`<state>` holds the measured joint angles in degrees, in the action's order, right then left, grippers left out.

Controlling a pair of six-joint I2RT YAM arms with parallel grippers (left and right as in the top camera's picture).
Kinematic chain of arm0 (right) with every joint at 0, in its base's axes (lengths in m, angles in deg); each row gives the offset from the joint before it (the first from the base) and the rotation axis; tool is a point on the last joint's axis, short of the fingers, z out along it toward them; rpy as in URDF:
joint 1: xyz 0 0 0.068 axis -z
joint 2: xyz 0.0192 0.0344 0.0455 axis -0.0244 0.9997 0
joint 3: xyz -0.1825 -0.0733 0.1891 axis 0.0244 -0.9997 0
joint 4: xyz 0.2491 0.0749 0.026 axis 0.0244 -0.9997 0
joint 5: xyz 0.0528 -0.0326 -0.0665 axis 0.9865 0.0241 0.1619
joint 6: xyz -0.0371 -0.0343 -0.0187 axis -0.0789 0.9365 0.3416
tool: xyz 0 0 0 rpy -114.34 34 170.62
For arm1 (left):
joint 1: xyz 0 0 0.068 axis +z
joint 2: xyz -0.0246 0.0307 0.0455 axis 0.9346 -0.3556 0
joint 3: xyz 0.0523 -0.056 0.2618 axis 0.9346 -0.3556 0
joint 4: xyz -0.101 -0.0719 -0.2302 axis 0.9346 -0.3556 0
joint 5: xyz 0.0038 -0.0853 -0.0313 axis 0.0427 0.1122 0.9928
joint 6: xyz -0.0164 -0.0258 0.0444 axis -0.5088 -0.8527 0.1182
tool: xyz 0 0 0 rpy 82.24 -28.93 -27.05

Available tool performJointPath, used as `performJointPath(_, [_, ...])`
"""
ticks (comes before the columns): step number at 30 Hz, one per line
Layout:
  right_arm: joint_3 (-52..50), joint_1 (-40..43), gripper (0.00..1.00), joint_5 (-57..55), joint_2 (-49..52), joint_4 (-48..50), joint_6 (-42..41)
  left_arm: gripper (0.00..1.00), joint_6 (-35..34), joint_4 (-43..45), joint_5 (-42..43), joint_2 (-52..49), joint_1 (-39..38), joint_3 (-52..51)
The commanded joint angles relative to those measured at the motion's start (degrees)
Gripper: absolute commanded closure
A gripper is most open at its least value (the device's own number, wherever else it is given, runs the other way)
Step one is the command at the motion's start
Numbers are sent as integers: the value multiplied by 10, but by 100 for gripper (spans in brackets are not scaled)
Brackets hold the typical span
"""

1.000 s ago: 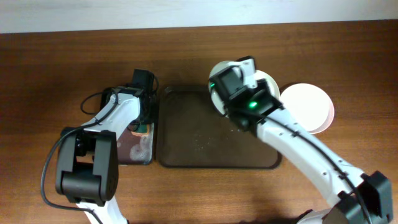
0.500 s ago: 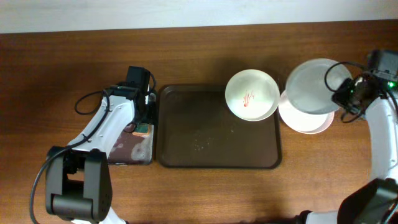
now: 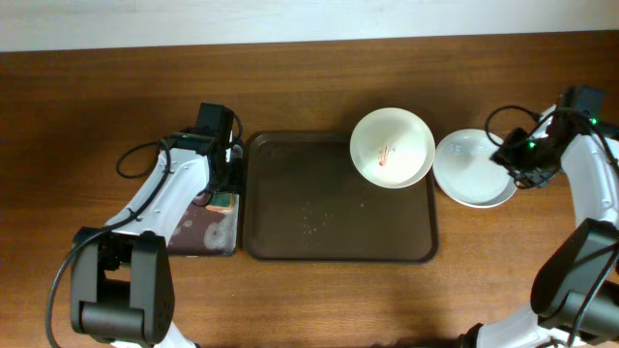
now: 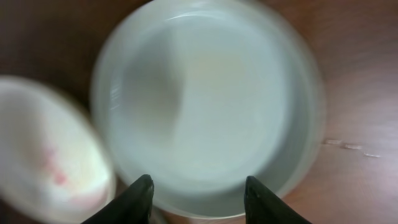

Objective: Clean dirty plates on tray and stack at the side
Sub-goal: 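Drag the white plate to the tray center with the right gripper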

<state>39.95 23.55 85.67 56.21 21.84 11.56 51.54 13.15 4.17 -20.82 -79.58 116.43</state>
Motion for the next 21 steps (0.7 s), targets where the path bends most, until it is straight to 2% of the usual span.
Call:
performJointPath(1, [7,-58,50,67,1,-4,37,35,-1,-1,4,10,1,8])
performJointPath(7, [-32,-177,56,-23,14,7,8,34,-1,-1,4,10,1,8])
performJointPath(9, [-54,-199,60,-23,21,35,2,32,-1,-1,4,10,1,8])
performJointPath(16, [-93,-231,62,-37,61,101,-46,32,-1,-1,4,10,1,8])
performJointPath(18, [-93,-231,69,-42,73,99,-55,32,-1,-1,4,10,1,8])
performJointPath(19, [-95,-233,79,-41,76,99,-54,31,-1,-1,4,10,1,8])
performJointPath(21, [-96,-244,91,-24,76,97,-54,31,-1,-1,4,10,1,8])
